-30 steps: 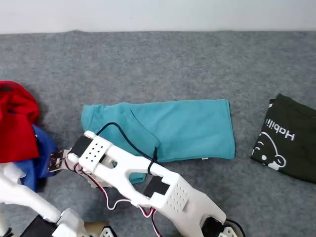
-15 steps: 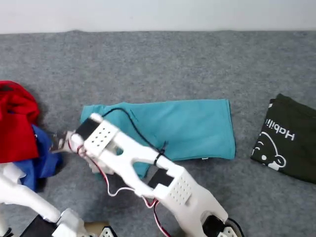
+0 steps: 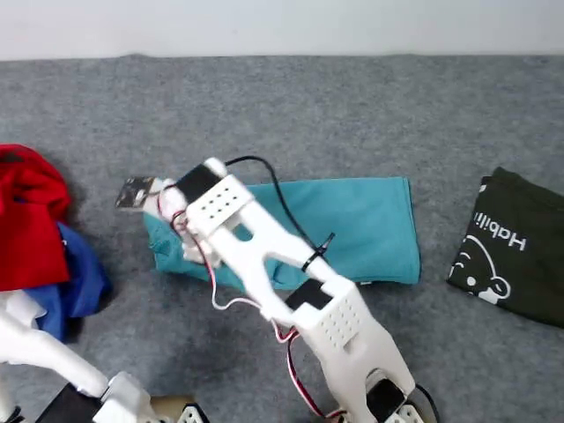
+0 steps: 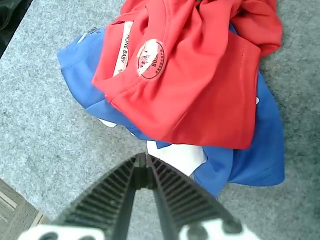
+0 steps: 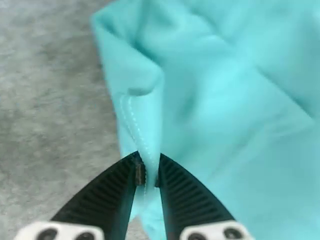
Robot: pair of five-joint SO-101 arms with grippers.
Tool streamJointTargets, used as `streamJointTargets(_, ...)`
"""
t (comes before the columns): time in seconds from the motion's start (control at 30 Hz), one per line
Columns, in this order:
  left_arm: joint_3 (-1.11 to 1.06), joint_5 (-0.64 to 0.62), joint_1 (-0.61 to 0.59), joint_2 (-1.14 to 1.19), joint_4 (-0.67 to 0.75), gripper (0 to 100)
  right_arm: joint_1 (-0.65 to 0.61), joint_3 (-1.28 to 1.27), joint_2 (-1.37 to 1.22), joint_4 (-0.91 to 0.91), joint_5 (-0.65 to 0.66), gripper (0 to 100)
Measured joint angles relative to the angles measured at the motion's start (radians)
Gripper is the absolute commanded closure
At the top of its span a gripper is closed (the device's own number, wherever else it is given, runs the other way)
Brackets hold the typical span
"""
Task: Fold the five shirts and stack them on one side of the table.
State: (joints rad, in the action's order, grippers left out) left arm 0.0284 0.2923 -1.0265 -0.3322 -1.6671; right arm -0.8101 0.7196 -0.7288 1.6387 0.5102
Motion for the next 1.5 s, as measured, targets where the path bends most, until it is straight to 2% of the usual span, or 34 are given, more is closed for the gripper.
streamJointTargets(0.2, 0.0, 0.0, 0.0, 0.0, 0.0, 99, 0.051, 0.0, -0.006, -0.038, 0.0, 97.0)
streamJointTargets(0.37, 0.0, 0.0, 0.0, 0.0, 0.0, 99, 0.077, 0.0, -0.055, -0.052, 0.0, 83.8)
streamJointTargets(0.43, 0.0, 0.0, 0.0, 0.0, 0.0, 99, 0.094, 0.0, -0.057, -0.052, 0.0, 82.5)
streamJointTargets(0.67, 0.0, 0.0, 0.0, 0.0, 0.0, 99, 0.18, 0.0, -0.057, -0.052, 0.0, 83.4)
streamJointTargets(0.8, 0.0, 0.0, 0.0, 0.0, 0.0, 99, 0.203, 0.011, -0.058, -0.008, 0.0, 89.2)
streamJointTargets(0.97, 0.0, 0.0, 0.0, 0.0, 0.0, 99, 0.146, 0.078, -0.051, 0.106, 0.0, 99.0)
streamJointTargets(1.13, 0.0, 0.0, 0.0, 0.0, 0.0, 99, 0.066, 0.083, -0.003, 0.115, 0.0, 98.9)
streamJointTargets(1.3, 0.0, 0.0, 0.0, 0.0, 0.0, 99, 0.06, -0.038, 0.029, 0.115, 0.0, 98.9)
streamJointTargets(1.5, 0.0, 0.0, 0.0, 0.0, 0.0, 99, 0.17, -0.219, 0.029, 0.114, 0.0, 98.9)
